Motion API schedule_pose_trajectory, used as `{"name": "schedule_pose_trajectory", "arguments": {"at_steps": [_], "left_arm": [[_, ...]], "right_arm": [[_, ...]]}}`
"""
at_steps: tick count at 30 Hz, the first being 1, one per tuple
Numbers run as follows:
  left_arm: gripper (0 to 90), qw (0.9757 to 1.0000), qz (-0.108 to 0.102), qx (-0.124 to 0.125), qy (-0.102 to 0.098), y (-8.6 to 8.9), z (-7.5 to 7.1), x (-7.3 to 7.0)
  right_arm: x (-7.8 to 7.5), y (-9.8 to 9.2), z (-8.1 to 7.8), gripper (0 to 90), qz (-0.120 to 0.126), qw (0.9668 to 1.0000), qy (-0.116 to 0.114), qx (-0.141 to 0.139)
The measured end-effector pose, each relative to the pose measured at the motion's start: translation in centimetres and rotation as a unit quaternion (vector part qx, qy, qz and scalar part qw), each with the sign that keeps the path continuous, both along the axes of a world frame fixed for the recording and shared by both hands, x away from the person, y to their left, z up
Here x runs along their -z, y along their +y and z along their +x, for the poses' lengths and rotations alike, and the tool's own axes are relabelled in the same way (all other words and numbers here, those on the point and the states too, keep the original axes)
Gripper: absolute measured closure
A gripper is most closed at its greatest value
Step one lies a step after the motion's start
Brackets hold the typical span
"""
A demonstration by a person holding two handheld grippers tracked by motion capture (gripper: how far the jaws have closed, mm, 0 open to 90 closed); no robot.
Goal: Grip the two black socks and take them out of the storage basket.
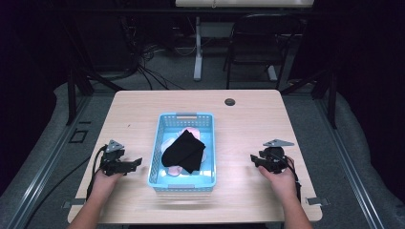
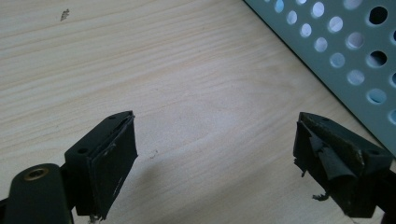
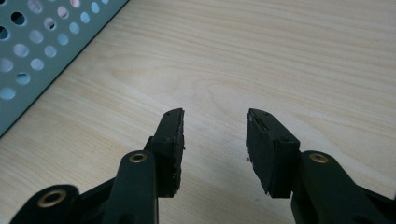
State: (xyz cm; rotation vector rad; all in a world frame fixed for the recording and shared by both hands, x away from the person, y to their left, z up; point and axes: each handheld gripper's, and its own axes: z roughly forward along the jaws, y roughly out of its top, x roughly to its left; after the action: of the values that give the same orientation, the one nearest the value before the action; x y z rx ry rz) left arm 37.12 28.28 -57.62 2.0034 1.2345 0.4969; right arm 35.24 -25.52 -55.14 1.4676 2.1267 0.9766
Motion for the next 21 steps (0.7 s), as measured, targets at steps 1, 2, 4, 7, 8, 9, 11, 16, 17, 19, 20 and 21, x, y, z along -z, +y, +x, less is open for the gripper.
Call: {"name": "schedule_pose_trajectory", "arguments": {"at_steps": [1, 2, 4, 7, 8, 9, 11, 16, 17, 19, 20, 21], "left_arm": [[13.6, 1.0, 0.0, 0.001, 0.001, 0.0, 0.0, 0.0], [13.6, 1.0, 0.002, 0.003, 0.003, 0.0, 0.0, 0.0], [13.5, 1.0, 0.005, 0.005, 0.004, 0.0, -0.1, 0.0], [13.5, 0.9999, 0.007, 0.007, 0.005, -0.1, -0.2, 0.0], [13.5, 0.9999, 0.009, 0.009, 0.005, -0.1, -0.3, 0.0], [13.5, 0.9999, 0.009, 0.009, 0.005, -0.1, -0.3, 0.0], [13.6, 0.9999, 0.011, 0.008, 0.003, 0.0, -0.4, 0.0], [13.7, 0.9998, 0.016, 0.007, 0.002, -0.1, -0.4, 0.0], [13.7, 0.9998, 0.019, 0.007, 0.004, 0.0, -0.4, -0.1], [13.7, 0.9998, 0.016, 0.006, 0.003, 0.0, -0.4, -0.1], [13.7, 0.9999, 0.015, 0.002, -0.001, -0.1, -0.4, -0.1], [13.7, 0.9999, 0.016, 0.001, -0.002, 0.0, -0.4, -0.1]], "right_arm": [[0.0, 0.1, 0.0, 56.3, 0.001, 1.0, -0.003, 0.001], [0.0, 0.1, -0.1, 56.1, 0.002, 1.0, -0.005, 0.002], [-0.1, 0.1, -0.1, 56.6, 0.006, 1.0, -0.004, 0.002], [0.0, 0.2, 0.0, 57.0, 0.008, 1.0, -0.004, -0.001], [0.0, 0.2, 0.0, 56.7, 0.008, 1.0, -0.004, -0.002], [0.0, 0.2, 0.0, 56.7, 0.008, 1.0, -0.004, -0.002], [0.0, 0.4, 0.1, 55.8, 0.001, 1.0, -0.008, -0.001], [-0.2, 0.6, 0.3, 53.2, -0.013, 0.9998, -0.012, 0.0], [-0.3, 0.7, 0.2, 53.1, -0.013, 0.9998, -0.017, -0.005], [-0.6, 1.1, 0.0, 52.7, -0.011, 0.9997, -0.016, -0.016], [-0.7, 1.3, -0.1, 50.8, -0.007, 0.9997, -0.014, -0.019], [-0.9, 1.4, -0.1, 50.8, -0.003, 0.9997, -0.008, -0.024]]}}
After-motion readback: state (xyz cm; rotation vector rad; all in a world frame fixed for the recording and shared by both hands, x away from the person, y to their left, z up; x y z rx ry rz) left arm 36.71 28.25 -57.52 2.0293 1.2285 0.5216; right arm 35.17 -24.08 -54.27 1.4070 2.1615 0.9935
